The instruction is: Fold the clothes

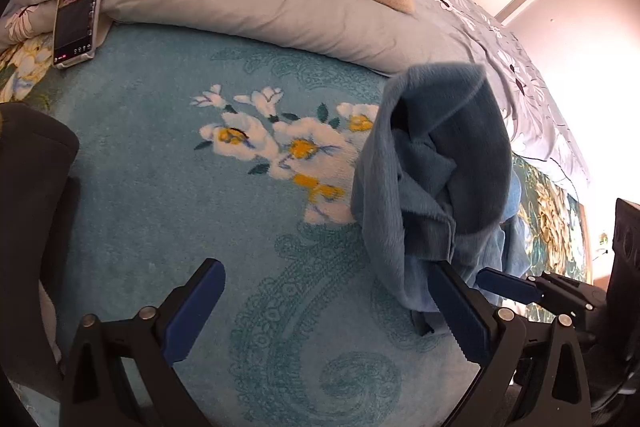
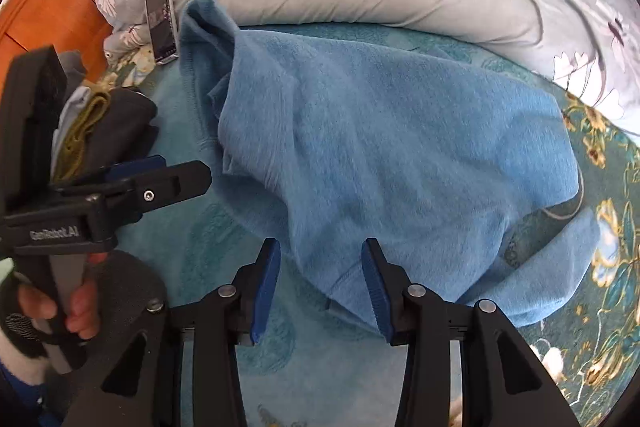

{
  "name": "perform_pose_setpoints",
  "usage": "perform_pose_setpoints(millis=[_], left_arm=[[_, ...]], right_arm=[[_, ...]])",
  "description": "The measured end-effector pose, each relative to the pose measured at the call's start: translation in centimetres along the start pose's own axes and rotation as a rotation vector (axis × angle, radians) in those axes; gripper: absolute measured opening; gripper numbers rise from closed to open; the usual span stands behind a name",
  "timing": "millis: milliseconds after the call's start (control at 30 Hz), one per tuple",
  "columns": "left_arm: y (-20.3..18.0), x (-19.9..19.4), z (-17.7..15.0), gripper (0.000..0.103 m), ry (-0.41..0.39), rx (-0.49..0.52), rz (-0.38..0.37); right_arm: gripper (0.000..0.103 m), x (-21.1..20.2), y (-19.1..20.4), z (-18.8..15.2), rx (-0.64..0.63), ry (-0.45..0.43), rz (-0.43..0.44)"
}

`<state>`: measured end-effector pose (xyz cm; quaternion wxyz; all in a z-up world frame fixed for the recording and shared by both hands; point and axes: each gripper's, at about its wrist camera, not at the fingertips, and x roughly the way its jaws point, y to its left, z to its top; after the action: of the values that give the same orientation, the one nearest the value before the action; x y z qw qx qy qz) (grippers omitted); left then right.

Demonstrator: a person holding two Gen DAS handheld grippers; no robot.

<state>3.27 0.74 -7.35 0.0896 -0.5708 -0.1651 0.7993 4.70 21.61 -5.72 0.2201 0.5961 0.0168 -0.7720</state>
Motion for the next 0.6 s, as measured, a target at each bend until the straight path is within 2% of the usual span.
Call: perform_pose_setpoints(millis=[67,133,367,400,500,600], left_arm=[[-0.1,0.4,0.3,0.103,0.008,-0.009,-0.012],[-0.2,0.7,0.5,0.102,0.012,-0.012,-0.020],[-1.0,1.2,0.8,0.101,0.003,0.021,-0.062],[-1.0,1.3,0.8,0.101,0.002,0.024,-0.066],[-1.0,1.1,0.7,0.101,-0.005,0.040,-0.073],[-0.8,1.1,0.5,0.101,-0.019,0.050,-0.075]], right_arm=[[0.039,0.1,0.2,0.2,-0.001,-0.012,-0.032],[0.007,0.0,0.1,0.5,-0.002,-0.021,-0.071],[0.003,-3.4,-3.4,2.1,0.071,-0.134,-0.160],[0.003,-3.9,-4.0,2.5,0.087,-0.136,-0.152],[0.004,-5.4,-4.7,2.8,0.087,-0.156,-0.051],[0.004,-5.2,-2.8,2.3,0.010,-0.133,-0.039]])
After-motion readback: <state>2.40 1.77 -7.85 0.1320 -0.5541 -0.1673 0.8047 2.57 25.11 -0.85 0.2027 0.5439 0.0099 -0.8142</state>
